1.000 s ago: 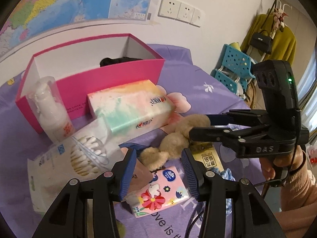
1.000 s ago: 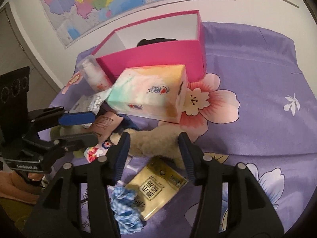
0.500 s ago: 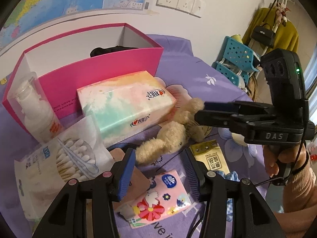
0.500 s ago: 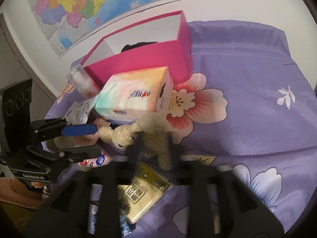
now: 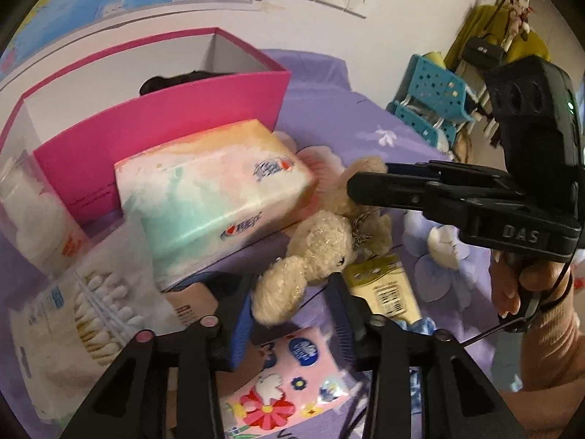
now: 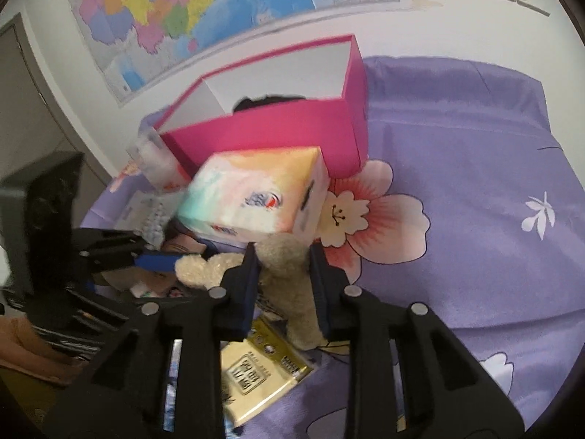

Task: Organize soft objects
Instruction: 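Grasp the beige teddy bear with the right tool and lift it, then lower the teddy bear into the pink box and open the right tool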

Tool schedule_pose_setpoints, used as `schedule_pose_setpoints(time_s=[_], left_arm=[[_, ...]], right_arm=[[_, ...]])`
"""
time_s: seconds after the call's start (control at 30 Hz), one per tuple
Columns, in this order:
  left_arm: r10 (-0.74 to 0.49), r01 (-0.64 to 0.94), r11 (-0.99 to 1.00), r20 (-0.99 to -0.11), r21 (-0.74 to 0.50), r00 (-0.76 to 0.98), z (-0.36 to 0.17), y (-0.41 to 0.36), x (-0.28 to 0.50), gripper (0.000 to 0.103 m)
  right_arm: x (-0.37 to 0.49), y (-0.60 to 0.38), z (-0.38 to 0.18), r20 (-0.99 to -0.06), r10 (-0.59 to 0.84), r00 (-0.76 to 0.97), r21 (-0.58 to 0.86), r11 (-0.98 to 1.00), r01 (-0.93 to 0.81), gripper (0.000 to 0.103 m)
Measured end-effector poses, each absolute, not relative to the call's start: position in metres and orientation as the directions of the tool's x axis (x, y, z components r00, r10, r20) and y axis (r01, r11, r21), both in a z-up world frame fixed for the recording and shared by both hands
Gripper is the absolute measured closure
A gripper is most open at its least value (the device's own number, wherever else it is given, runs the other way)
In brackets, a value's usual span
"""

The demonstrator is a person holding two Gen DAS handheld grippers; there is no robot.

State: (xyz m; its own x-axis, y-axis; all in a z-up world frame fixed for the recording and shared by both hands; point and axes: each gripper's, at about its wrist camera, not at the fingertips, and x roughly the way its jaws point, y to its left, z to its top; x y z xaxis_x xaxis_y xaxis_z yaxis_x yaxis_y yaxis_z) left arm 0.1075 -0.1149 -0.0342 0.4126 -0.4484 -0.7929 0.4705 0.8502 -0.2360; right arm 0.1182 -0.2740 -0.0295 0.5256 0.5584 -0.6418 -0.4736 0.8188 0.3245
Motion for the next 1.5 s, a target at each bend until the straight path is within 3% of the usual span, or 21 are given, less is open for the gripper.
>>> schedule_pose_setpoints(time_s=[0.33, 0.57, 0.87, 1.2, 1.27, 1.33, 1.4, 1.5], left_arm=[[-0.493, 0.510, 0.833, -0.703, -0.212, 0.513, 0.030, -0.106, 0.108, 0.070], [-0.445, 0.481, 0.864, -0.676, -0.151, 0.587, 0.065, -0.099, 0.135, 0.070], [-0.361, 0.380, 0.913, -0.719, -0.144, 0.594, 0.066, -0.087, 0.202, 0.070], [-0.285, 0.293, 0.946, -0.787, -0.139, 0.547, 0.040, -0.084, 0.247, 0.070], [-0.278, 0.286, 0.948, -0.801, -0.139, 0.530, 0.035, -0.084, 0.253, 0.066], [-0.258, 0.262, 0.956, -0.809, -0.134, 0.528, 0.032, -0.082, 0.256, 0.053], [-0.256, 0.252, 0.958, -0.810, -0.138, 0.528, 0.032, -0.078, 0.257, 0.048], [-0.245, 0.240, 0.962, -0.803, -0.131, 0.544, 0.033, -0.072, 0.253, 0.048]], right_arm=[[0.116, -0.274, 0.034, -0.551, 0.595, 0.585, 0.302, 0.795, -0.526, 0.074], [0.151, -0.259, 0.072, -0.501, 0.613, 0.611, 0.272, 0.782, -0.561, 0.074], [0.218, -0.241, 0.074, -0.505, 0.604, 0.616, 0.308, 0.793, -0.525, 0.074], [0.275, -0.224, 0.048, -0.574, 0.550, 0.607, 0.301, 0.831, -0.468, 0.074], [0.284, -0.222, 0.042, -0.588, 0.531, 0.610, 0.297, 0.843, -0.449, 0.074], [0.291, -0.221, 0.037, -0.604, 0.507, 0.615, 0.287, 0.858, -0.426, 0.072], [0.296, -0.221, 0.032, -0.615, 0.486, 0.620, 0.285, 0.871, -0.401, 0.070], [0.294, -0.225, 0.028, -0.629, 0.456, 0.629, 0.271, 0.888, -0.372, 0.069]])
